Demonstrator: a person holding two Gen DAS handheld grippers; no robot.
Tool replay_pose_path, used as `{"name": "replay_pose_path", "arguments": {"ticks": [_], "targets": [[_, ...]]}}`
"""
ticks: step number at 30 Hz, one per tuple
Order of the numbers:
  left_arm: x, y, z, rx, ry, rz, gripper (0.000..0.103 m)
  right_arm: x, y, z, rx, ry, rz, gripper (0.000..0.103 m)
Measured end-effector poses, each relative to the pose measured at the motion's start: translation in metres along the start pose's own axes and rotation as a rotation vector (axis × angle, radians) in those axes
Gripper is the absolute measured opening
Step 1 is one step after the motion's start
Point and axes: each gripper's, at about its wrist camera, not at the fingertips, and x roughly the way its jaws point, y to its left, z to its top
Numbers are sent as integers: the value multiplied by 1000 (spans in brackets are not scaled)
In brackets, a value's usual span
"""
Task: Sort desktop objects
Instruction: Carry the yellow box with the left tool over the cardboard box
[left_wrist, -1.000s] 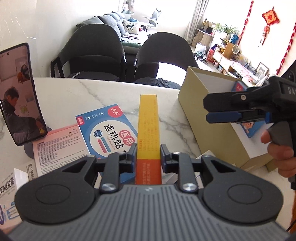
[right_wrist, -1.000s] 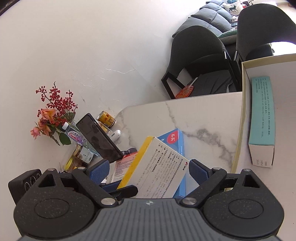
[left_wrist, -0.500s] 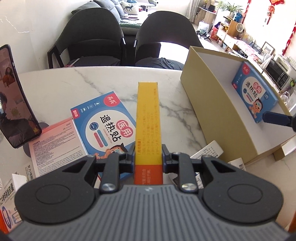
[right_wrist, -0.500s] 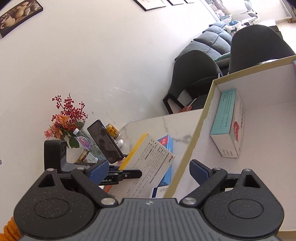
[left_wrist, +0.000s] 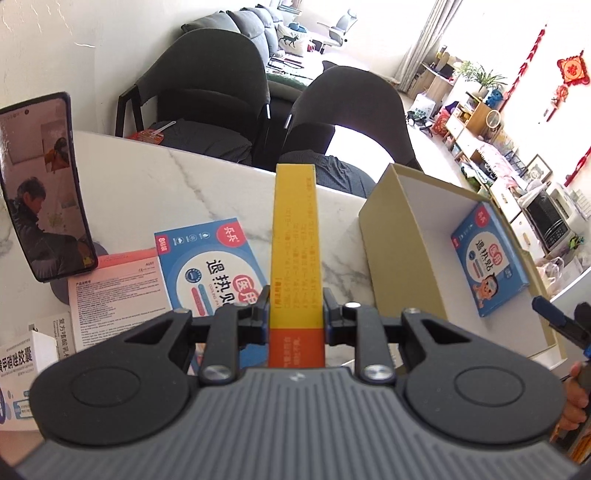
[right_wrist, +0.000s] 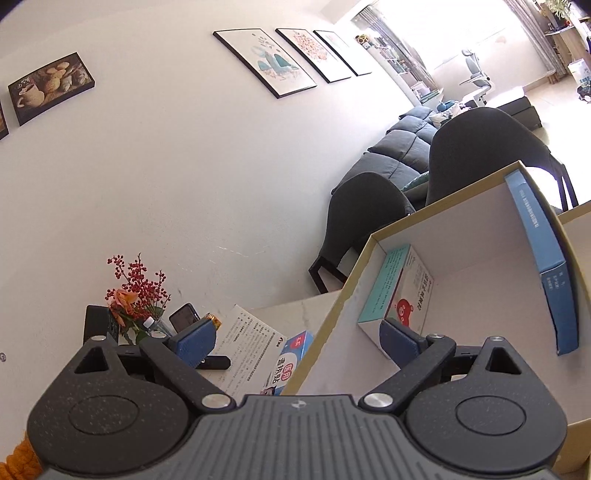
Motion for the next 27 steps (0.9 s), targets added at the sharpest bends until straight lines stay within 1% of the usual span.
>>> {"name": "replay_pose_path", "arguments": {"ticks": [3,7,11,18,23,27], "targets": [[0,-16,11,-16,-16,-53,22,-13,-9,3,6,-48,-27,96],[8,-44,23,7,-26,-76,23,-21,-20,5,21,-91,-66,96],[24,-75,32,27,-24,-111,23,-24,-29,4,52,-113,-63,96],[64,-128,38,85,19,-161,23,-32,-41,4,74,-168,-109,96],[101,-161,38,108,63,-184,23,-36,-48,5,81,-211,-179,96],[126,-181,37,114,93,-183,23,-42,-54,6,78,-263,-235,96]]}}
